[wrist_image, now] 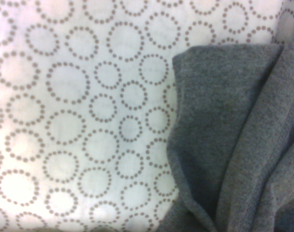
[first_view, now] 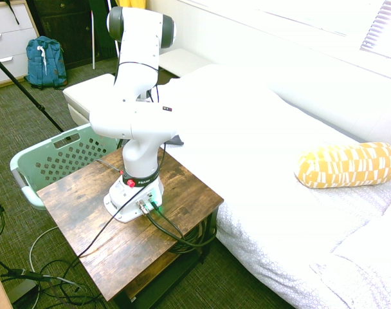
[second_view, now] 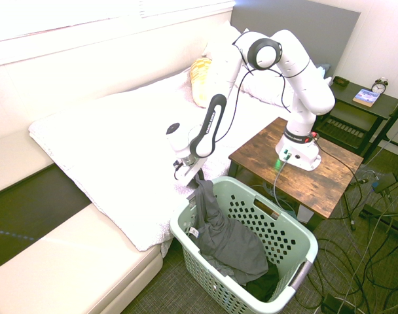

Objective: Put my clothes in the laundry bag

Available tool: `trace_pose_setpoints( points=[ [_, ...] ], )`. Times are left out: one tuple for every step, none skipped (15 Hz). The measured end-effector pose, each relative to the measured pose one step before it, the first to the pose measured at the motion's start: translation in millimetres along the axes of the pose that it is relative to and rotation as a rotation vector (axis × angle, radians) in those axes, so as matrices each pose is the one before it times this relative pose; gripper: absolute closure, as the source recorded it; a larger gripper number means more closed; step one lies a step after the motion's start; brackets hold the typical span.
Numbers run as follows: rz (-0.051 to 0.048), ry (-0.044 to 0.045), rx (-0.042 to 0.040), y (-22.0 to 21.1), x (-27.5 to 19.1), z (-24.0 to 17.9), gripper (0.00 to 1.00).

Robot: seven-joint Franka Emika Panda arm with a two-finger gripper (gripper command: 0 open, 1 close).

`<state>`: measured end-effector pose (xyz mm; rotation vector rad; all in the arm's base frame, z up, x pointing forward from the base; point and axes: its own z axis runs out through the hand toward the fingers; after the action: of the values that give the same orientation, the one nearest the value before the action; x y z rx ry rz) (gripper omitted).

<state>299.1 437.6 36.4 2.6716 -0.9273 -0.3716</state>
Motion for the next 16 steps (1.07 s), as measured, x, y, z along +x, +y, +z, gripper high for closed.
trace_pose_setpoints(
  points=[
    [-0.00112, -0.00044, -0.00072, -0.35, 0.00, -0.23, 1.00],
    [-0.00083, -0.00129, -0.00025, -0.17, -0.15, -0.16, 1.00],
    [-0.00109, -0.00073, 0.00326, -0.83, -0.22, -1.68, 1.00],
    [-0.00094, 0.00119, 0.00960, -1.38, -0.28, -5.19, 1.00],
    [-0.00197, 0.00290, 0.01952, -1.52, -0.85, -11.55, 1.00],
    [-0.00560, 0.00355, 0.02866, -1.28, -3.06, -19.74, 1.00],
    [-0.01351, 0.00476, 0.03388, 0.18, -7.81, -26.30, 1.00],
    [-0.02098, 0.00981, 0.03855, 2.94, -13.76, -29.46, 1.00],
    [-0.02466, 0.02051, 0.03072, 6.94, -19.25, -23.43, 1.00],
    [-0.03798, 0.03899, 0.02254, 11.63, -27.06, -17.51, 1.00],
    [-0.04541, 0.04493, 0.01301, 17.65, -35.63, -10.75, 1.00],
    [-0.05207, 0.04515, 0.00477, 20.37, -35.29, -7.39, 1.00],
    [-0.05788, 0.04904, -0.00111, 21.76, -34.81, -5.42, 1.00],
    [-0.05131, 0.04818, -0.00346, 17.01, -26.09, -4.05, 1.00],
    [-0.03873, 0.04073, -0.00467, 12.20, -18.85, -2.24, 1.00],
    [-0.02639, 0.02256, -0.00587, 7.01, -11.16, -0.08, 1.00]
  ],
)
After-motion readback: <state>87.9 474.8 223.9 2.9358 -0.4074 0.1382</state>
